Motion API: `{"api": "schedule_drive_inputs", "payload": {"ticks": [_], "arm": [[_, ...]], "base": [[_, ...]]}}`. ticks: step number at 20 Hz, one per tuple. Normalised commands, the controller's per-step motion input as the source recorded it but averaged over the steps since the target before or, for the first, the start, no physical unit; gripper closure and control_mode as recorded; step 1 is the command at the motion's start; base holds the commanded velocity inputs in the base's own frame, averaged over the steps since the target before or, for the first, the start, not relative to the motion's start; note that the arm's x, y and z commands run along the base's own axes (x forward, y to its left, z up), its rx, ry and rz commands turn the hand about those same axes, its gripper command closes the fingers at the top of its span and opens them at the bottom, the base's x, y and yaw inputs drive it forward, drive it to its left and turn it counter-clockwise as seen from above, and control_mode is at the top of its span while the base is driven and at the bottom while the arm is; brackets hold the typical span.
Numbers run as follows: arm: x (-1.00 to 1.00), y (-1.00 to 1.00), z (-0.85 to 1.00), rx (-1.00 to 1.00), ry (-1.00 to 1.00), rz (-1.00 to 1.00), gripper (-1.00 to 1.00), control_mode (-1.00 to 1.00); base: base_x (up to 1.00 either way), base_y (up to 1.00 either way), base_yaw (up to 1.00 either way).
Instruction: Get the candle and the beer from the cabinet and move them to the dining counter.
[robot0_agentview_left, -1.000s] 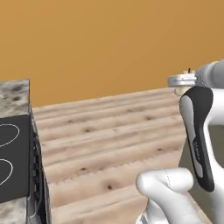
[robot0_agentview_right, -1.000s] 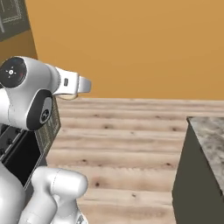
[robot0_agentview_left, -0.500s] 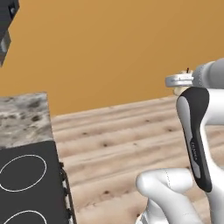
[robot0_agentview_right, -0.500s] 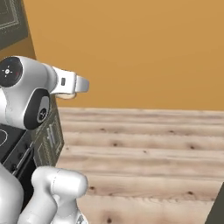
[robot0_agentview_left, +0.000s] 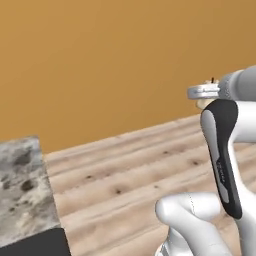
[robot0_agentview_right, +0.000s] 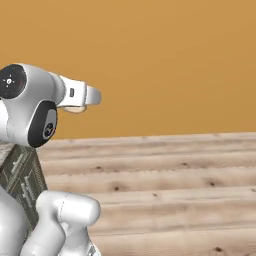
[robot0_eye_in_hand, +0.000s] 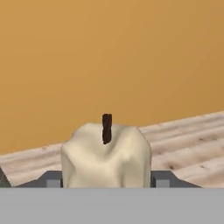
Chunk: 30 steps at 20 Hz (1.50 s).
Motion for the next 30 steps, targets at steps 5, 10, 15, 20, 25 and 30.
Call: {"api": "schedule_drive_inputs", "payload": {"ticks": [5, 10, 15, 20, 25, 30], "arm": [[0.00, 0.00, 0.00, 0.00, 0.00, 0.00, 1.00, 1.00], [0.00, 0.00, 0.00, 0.00, 0.00, 0.00, 1.00, 1.00], [0.00, 0.00, 0.00, 0.00, 0.00, 0.00, 1.00, 1.00], [0.00, 0.00, 0.00, 0.00, 0.00, 0.00, 1.00, 1.00], [0.00, 0.00, 0.00, 0.00, 0.00, 0.00, 1.00, 1.00], [0.00, 0.00, 0.00, 0.00, 0.00, 0.00, 1.00, 1.00]], "base": [[0.83, 0.20, -0.62], [0.55, 0.25, -0.74], [0.46, 0.29, -0.79], [0.59, 0.50, -0.75], [0.58, 0.78, -0.74], [0.59, 0.84, -0.72]]}}
